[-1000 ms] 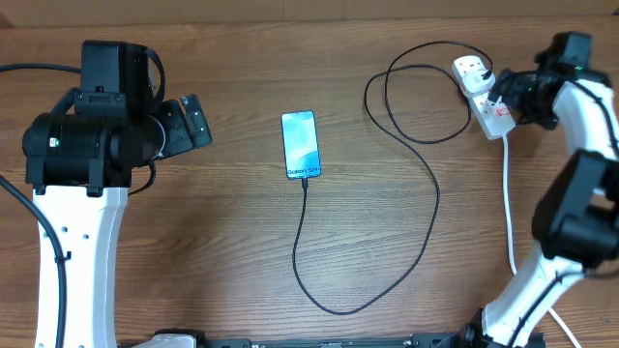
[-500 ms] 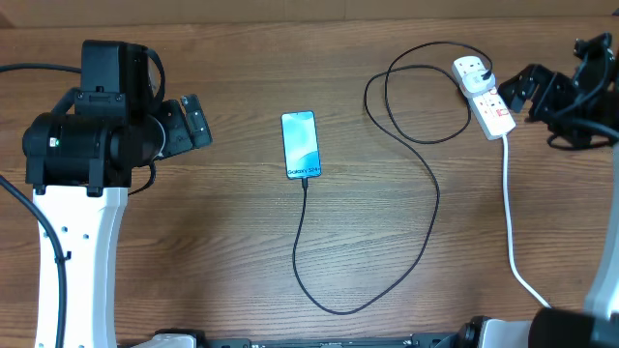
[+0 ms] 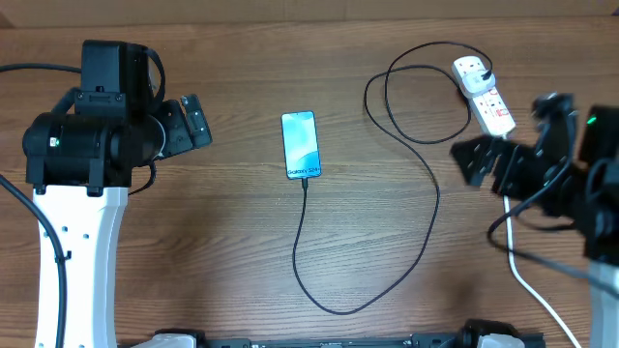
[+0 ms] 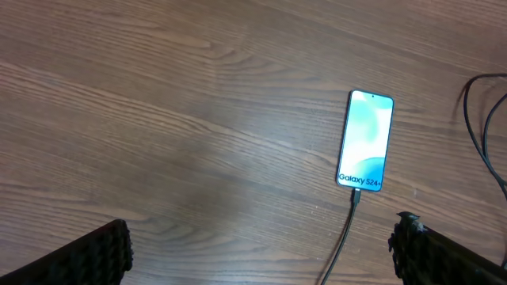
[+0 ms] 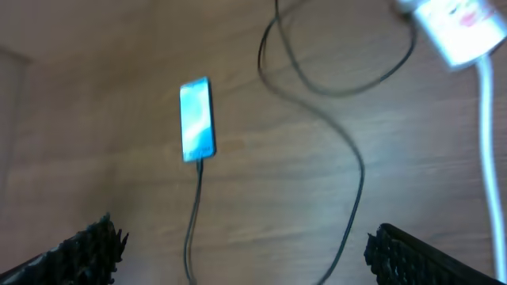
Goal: Plug charger to phone and switch on socket
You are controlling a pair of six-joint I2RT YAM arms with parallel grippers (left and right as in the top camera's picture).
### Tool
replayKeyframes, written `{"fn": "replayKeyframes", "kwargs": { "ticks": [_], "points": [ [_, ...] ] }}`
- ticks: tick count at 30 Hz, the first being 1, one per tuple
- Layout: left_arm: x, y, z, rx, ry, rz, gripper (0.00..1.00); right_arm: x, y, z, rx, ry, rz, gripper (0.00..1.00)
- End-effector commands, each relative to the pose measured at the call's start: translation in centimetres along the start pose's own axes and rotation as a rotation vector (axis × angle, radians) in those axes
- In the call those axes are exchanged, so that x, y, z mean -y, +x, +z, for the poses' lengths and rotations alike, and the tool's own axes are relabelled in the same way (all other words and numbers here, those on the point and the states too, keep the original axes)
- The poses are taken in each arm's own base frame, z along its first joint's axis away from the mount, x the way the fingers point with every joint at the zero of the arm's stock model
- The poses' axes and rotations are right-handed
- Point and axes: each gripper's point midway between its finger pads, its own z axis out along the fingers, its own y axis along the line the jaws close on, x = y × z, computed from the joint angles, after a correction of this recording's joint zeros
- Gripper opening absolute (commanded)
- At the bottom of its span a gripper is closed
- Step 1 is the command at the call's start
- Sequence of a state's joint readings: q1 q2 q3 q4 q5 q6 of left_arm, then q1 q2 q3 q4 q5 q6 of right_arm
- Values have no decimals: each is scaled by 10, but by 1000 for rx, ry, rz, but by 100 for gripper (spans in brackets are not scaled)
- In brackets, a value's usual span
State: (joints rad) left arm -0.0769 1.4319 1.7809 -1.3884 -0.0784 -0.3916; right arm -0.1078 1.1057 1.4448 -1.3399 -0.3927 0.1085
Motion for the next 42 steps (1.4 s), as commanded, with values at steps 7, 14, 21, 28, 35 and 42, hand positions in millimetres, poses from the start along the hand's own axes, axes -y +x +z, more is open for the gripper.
{"fn": "replayKeyframes", "kwargs": {
  "ticks": [7, 14, 21, 28, 35, 42],
  "points": [
    [2, 0, 2, -6, 7, -15, 100, -4, 64, 4, -118, -59, 50, 100],
    [2, 0, 2, -6, 7, -15, 100, -7, 110, -5, -319, -70, 150, 100],
    [2, 0, 2, -6, 7, -15, 100, -6, 112, -5, -330, -64, 155, 100],
    [2, 0, 2, -6, 7, -15, 99, 3, 109, -3, -309, -16, 136, 100],
    [2, 0, 2, -6, 7, -15, 100, 0, 88, 6, -222, -43, 81, 100],
    [2, 0, 2, -6, 7, -15, 100, -16, 86, 17, -76, -117, -94, 100]
  ]
}}
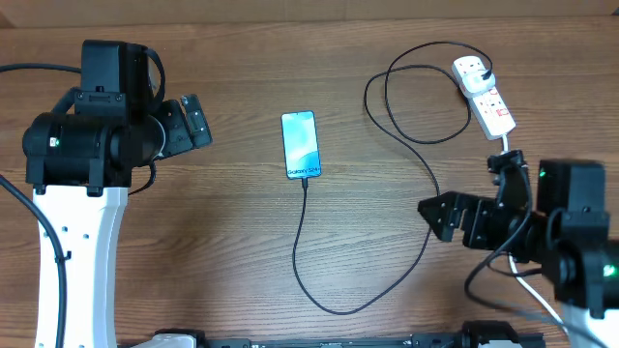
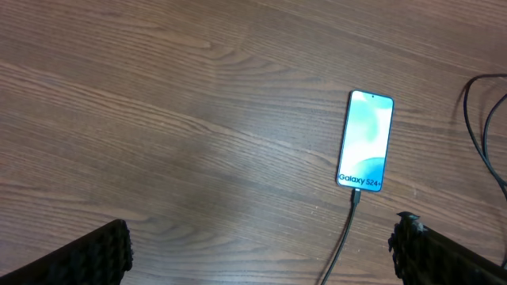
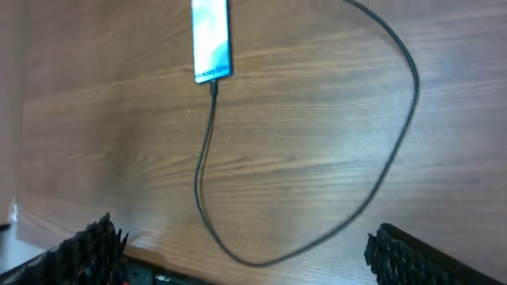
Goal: Plug charger to phone and switch on socket
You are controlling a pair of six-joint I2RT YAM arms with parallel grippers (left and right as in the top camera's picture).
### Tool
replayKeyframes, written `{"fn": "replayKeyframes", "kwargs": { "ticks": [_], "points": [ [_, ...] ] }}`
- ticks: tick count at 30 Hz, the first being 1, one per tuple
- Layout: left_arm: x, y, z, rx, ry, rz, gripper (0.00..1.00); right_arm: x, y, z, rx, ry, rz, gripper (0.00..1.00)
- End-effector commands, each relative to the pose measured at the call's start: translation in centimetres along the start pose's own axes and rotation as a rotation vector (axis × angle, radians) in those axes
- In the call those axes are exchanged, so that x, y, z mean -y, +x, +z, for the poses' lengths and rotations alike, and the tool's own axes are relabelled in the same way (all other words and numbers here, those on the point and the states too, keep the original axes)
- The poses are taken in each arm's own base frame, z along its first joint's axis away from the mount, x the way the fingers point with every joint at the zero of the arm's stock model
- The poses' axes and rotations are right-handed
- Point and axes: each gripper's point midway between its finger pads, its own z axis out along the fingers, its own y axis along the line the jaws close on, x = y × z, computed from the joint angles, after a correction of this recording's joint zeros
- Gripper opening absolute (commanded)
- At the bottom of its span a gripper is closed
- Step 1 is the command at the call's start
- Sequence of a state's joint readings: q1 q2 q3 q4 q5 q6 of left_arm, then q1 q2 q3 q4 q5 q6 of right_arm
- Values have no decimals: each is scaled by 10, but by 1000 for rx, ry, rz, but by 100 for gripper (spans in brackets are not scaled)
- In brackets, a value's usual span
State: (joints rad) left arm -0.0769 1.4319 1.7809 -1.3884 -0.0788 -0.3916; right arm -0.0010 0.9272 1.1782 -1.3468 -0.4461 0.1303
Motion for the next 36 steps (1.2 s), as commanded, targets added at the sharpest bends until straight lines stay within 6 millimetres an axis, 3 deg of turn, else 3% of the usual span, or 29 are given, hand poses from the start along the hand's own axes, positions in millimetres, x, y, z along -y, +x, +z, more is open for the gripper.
{"fn": "replayKeyframes", "kwargs": {
  "ticks": [1, 6, 12, 22, 32, 36],
  "points": [
    [2, 0, 2, -6, 7, -15, 99, -10, 3, 0, 102, -41, -112, 100],
    [2, 0, 2, -6, 7, -15, 99, -17, 0, 5, 279, -107, -232, 100],
    [2, 0, 2, -6, 7, -15, 100, -4, 2, 20, 405, -112, -279, 100],
    [2, 0, 2, -6, 7, -15, 100, -6, -11, 26, 685, -178, -407, 100],
    [2, 0, 2, -6, 7, -15, 99, -3, -28, 8, 997, -174, -489, 100],
    [2, 0, 2, -6, 7, -15, 100, -2, -27, 6, 1046, -180, -504, 100]
  ]
}}
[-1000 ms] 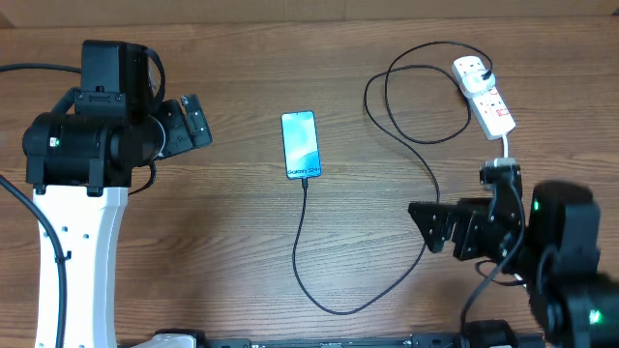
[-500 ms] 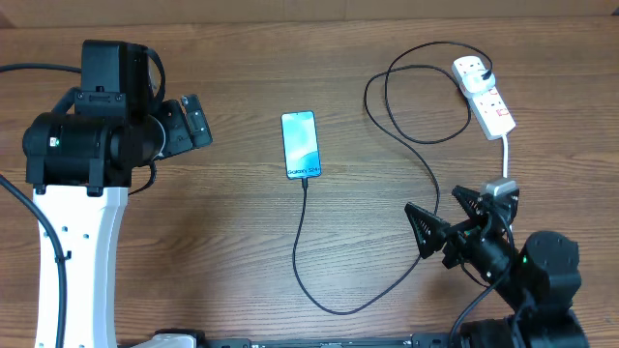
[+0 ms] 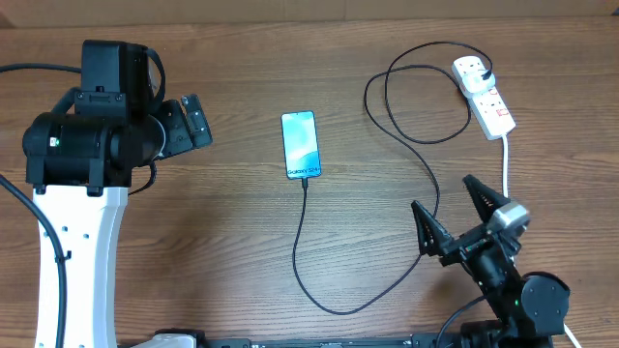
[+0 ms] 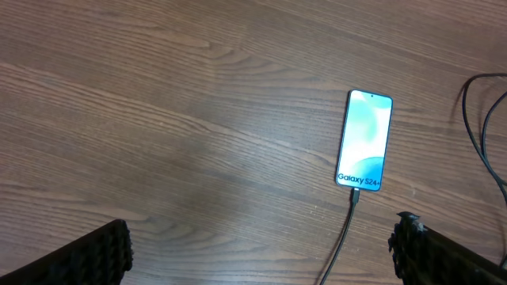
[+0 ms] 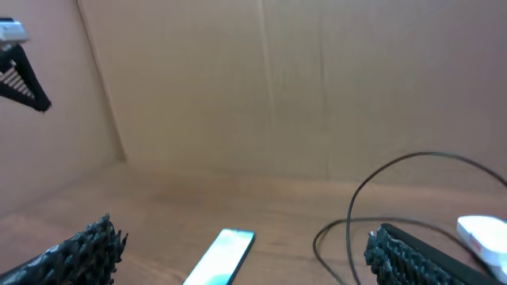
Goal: Plug charger to phone and switch on socket
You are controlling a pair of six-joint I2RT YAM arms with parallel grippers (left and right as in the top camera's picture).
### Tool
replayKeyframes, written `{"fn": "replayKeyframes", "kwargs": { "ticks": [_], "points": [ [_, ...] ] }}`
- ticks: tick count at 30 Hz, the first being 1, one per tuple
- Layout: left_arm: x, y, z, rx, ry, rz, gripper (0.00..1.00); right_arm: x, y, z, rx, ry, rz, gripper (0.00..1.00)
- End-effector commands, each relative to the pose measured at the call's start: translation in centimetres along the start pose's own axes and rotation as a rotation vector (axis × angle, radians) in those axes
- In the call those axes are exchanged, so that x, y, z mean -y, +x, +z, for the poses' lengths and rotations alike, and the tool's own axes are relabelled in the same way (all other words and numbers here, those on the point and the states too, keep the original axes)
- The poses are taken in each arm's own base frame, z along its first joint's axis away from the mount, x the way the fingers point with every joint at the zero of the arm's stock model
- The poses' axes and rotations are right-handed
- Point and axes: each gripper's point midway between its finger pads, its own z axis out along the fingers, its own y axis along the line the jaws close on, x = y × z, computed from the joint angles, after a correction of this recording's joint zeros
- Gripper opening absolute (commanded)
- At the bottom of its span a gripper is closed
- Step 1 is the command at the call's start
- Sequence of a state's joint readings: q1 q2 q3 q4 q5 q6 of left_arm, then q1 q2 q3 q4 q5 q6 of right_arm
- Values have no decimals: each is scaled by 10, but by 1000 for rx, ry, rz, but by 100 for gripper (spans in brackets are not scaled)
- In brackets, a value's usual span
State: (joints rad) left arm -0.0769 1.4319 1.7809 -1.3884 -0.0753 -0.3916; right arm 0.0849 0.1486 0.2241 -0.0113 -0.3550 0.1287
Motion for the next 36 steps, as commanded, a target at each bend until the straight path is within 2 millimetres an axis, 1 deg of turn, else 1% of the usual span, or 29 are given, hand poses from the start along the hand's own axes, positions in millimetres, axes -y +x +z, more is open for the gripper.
{"fn": "replayKeyframes", "kwargs": {
  "ticks": [1, 7, 9, 15, 18, 21, 25, 31, 34, 36],
  "points": [
    [2, 0, 2, -5, 4, -15, 99, 7, 4, -2, 22, 35, -12, 100],
    [2, 0, 2, -5, 4, -15, 100, 29, 6, -7, 61, 161, -15, 100],
    [2, 0, 2, -5, 4, -15, 100, 33, 6, -10, 76, 187, -17, 100],
    [2, 0, 2, -5, 4, -15, 100, 33, 3, -13, 111, 191, -86, 100],
    [2, 0, 2, -5, 4, -15, 100, 32, 5, -12, 120, 182, -146, 100],
    [2, 0, 2, -5, 4, -15, 100, 33, 10, -11, 134, 181, -171, 100],
    [2, 0, 2, -5, 4, -15, 99, 37, 21, -9, 131, 185, -194, 100],
    [2, 0, 2, -5, 4, -15, 100, 38, 23, -9, 120, 191, -219, 100],
    [2, 0, 2, -5, 4, -15, 100, 42, 35, -9, 71, 204, -206, 100],
    [2, 0, 2, -5, 4, -15, 99, 48, 47, -9, 22, 221, -192, 100]
  ]
}}
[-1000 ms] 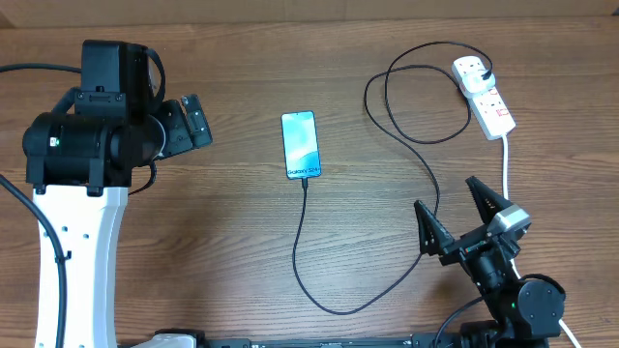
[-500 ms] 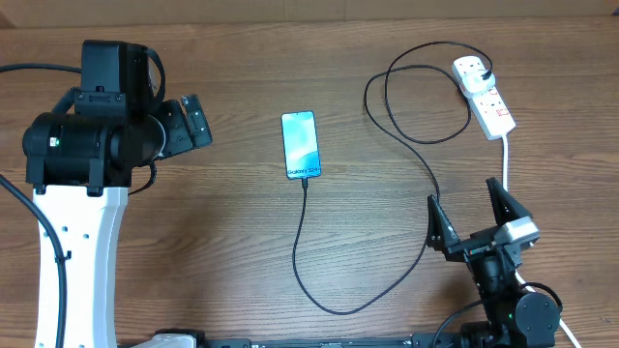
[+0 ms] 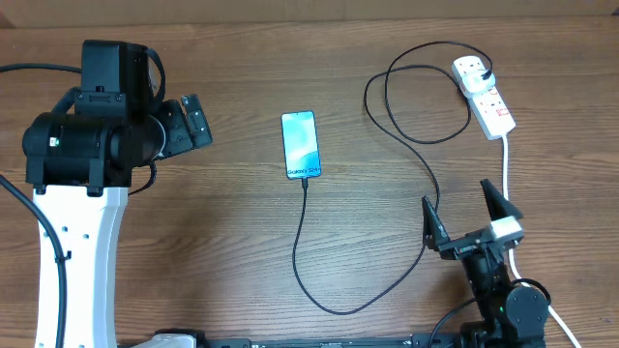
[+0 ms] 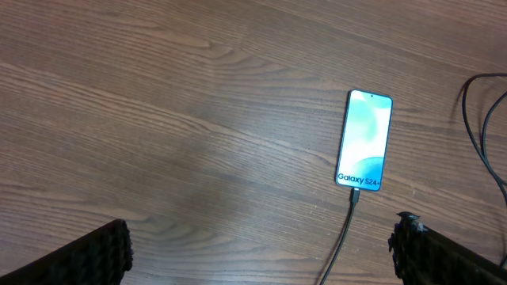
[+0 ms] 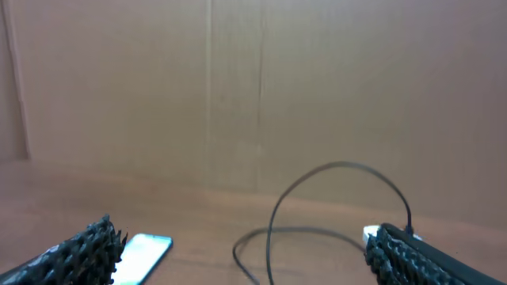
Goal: Plug charger to phone and switch on socket
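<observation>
The phone (image 3: 300,145) lies screen-up and lit at mid-table, with the black charging cable (image 3: 298,242) in its bottom edge. That cable loops right and back to a plug in the white power strip (image 3: 486,95) at far right. My left gripper (image 3: 191,121) hangs open, well left of the phone (image 4: 364,139), with nothing between its fingers. My right gripper (image 3: 462,217) is open and empty at the near right, pointing at the back wall. In its view the phone (image 5: 142,249) and power strip (image 5: 372,233) sit low in frame.
A white lead (image 3: 505,164) runs from the power strip toward the near right edge, beside my right arm. A brown cardboard wall (image 5: 253,87) stands along the back of the wooden table (image 3: 213,242).
My right arm has settled slightly nearer the front edge and turned a little right, so the phone sits further left in its view. Phone, cable, power strip and left arm are unchanged.
My right gripper was open beside the power strip at far right. Then it was lower down the right side, looking down on the cable. Then it was folded back at the near edge, facing the back wall, as now. The left arm never moved.
</observation>
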You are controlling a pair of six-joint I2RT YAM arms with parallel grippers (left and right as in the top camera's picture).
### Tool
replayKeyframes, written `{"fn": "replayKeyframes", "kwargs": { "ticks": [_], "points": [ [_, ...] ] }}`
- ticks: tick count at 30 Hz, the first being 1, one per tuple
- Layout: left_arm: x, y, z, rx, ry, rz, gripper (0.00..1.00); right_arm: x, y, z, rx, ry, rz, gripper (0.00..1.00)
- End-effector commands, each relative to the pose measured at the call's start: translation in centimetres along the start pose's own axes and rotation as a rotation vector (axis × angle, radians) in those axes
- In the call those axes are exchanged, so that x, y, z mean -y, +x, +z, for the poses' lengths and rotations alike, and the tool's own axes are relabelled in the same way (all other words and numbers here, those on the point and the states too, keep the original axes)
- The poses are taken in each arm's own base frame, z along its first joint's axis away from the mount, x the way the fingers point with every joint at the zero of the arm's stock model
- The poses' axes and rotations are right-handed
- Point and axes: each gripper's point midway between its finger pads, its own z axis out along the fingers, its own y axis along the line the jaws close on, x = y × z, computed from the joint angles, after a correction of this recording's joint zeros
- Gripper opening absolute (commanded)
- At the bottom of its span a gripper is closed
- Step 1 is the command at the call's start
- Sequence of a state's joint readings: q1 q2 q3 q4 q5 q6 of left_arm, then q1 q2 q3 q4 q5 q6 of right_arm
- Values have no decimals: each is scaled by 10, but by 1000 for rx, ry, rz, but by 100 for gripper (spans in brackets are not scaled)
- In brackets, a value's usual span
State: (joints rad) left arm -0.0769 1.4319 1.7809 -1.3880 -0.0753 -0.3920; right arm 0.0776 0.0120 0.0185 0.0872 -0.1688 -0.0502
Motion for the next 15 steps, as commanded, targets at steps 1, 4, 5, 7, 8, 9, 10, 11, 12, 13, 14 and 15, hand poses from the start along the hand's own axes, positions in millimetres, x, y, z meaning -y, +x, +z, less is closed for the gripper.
{"fn": "replayKeyframes", "kwargs": {
  "ticks": [1, 4, 5, 7, 8, 9, 10, 11, 12, 13, 14, 15],
  "points": [
    [2, 0, 2, -5, 4, -15, 99, 8, 15, -1, -50, 38, -4, 100],
    [2, 0, 2, -5, 4, -15, 99, 12, 32, -3, -117, 66, 7, 100],
    [2, 0, 2, -5, 4, -15, 100, 13, 38, -3, -142, 72, 11, 100],
    [2, 0, 2, -5, 4, -15, 100, 15, 43, -4, -163, 82, 13, 100],
    [2, 0, 2, -5, 4, -15, 100, 16, 43, -5, -163, 91, 13, 100],
    [2, 0, 2, -5, 4, -15, 99, 18, 43, -5, -165, 98, 13, 100],
    [2, 0, 2, -5, 4, -15, 99, 18, 44, -5, -166, 100, 13, 100],
    [2, 0, 2, -5, 4, -15, 100, 18, 44, -5, -166, 101, 13, 100],
    [2, 0, 2, -5, 4, -15, 100, 18, 44, -5, -166, 101, 13, 100],
    [2, 0, 2, -5, 4, -15, 100, 19, 44, -5, -167, 105, 17, 100],
    [2, 0, 2, -5, 4, -15, 100, 20, 44, -5, -167, 110, 21, 100],
    [2, 0, 2, -5, 4, -15, 100, 20, 44, -5, -169, 114, 23, 100]
  ]
}}
